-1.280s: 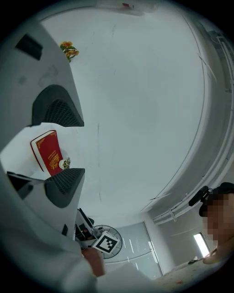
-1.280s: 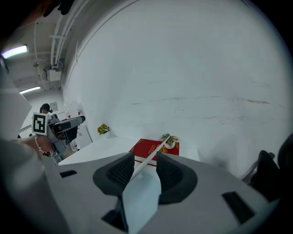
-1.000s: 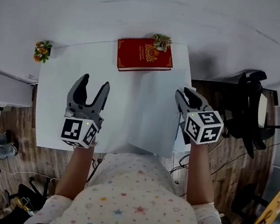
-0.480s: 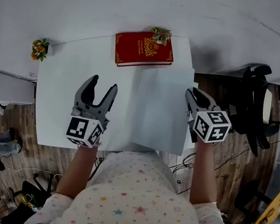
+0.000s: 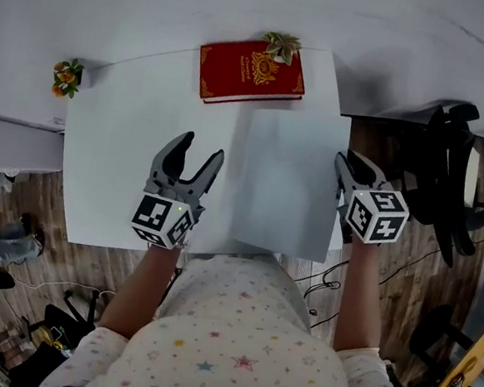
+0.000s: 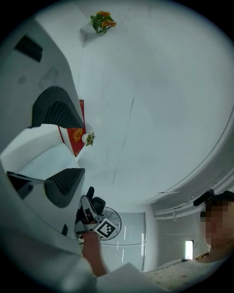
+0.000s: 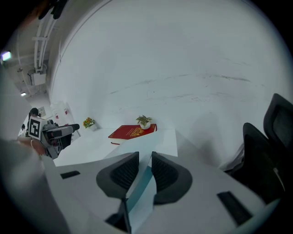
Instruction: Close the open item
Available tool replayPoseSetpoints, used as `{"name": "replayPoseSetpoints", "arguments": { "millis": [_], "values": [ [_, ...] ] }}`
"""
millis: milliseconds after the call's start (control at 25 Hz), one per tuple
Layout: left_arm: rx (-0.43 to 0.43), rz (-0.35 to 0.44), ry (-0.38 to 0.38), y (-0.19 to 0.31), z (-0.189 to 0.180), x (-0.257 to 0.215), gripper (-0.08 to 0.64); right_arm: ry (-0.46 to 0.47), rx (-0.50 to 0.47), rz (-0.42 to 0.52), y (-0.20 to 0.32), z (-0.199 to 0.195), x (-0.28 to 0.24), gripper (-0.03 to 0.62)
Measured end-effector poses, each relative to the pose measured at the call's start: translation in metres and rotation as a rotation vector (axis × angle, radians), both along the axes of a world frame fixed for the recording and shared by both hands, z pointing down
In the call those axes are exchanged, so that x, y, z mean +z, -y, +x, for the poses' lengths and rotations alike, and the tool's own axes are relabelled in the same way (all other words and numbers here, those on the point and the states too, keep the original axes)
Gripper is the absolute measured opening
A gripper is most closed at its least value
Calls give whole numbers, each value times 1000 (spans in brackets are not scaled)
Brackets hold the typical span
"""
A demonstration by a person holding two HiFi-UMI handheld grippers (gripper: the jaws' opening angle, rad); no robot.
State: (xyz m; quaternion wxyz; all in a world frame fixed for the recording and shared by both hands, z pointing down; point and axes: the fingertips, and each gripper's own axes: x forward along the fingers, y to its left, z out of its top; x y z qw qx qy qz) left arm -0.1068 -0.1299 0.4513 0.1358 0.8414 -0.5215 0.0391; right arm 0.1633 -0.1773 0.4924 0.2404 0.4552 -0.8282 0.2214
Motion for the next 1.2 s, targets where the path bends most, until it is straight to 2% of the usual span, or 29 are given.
{"name": "replayPoseSetpoints", "arguments": {
  "millis": [400,680,800,1200],
  "values": [
    [58,-136,-19,-12,21,57,264,-13,35,-10,-2,10,14,86],
    [178,-274,-66,-28,55,103,264,-22,47,-15,-4,16,21,86],
    [217,-301,-95,-33,69,111,264,-26,49,-15,-5,17,22,86],
    [243,-360,-96,-37,86,131,264,-29,48,-6,-5,21,27,86]
  ]
}}
